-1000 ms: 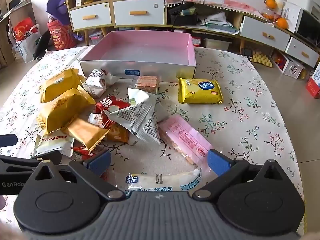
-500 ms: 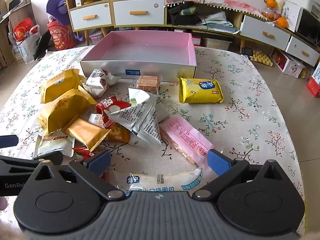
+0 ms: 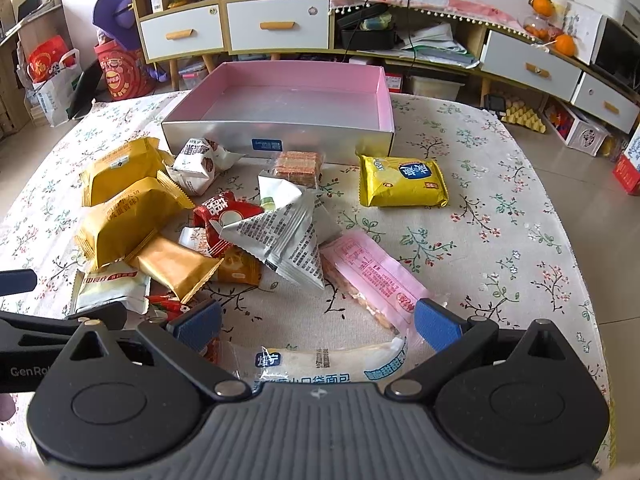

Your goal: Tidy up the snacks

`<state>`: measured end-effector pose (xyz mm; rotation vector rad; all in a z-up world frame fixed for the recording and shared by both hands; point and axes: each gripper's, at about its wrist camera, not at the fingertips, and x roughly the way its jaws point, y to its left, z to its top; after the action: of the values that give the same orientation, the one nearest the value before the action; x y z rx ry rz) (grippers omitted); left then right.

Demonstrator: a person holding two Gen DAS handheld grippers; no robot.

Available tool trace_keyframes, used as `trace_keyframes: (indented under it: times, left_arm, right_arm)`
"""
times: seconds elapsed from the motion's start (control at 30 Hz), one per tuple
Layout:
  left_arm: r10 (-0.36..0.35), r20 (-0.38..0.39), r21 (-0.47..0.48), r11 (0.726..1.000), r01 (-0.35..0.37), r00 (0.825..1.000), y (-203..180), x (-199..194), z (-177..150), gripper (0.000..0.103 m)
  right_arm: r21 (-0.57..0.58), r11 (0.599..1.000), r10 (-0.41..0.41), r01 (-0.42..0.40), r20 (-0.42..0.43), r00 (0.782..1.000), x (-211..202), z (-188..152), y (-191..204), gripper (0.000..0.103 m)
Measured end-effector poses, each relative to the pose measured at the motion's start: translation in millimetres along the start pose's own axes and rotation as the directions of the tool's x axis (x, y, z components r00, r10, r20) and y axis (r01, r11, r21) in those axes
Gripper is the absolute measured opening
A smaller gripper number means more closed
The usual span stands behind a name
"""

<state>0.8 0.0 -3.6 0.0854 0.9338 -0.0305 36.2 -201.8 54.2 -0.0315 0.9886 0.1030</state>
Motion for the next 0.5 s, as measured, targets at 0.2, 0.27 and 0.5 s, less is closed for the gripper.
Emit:
trace_keyframes:
  times: [0.2, 0.27, 0.5]
  left_arm:
    - [0.001, 0.000, 0.000, 1.000, -0.001, 1.000, 0.1, 0.5, -0.1, 0.103]
    - [0.001, -0.001, -0.001, 1.000, -0.001, 1.000, 0.2, 0.3, -0.1, 0.103]
    - [0.001, 0.000, 0.000, 1.000, -0.001, 1.000, 0.1, 0.4, -0.2, 0.103]
  right_arm:
    - [-0.002, 1.000, 0.000, 0.000, -0.001, 1.000, -0.2, 0.4, 1.2, 0.103]
    - [-0.002, 1.000, 0.000, 0.000, -0.002, 1.000, -0.1, 0.4, 1.3, 0.103]
    - [-0.002, 1.000, 0.000, 0.000, -0.002, 1.000, -0.2, 0.0, 1.4, 0.103]
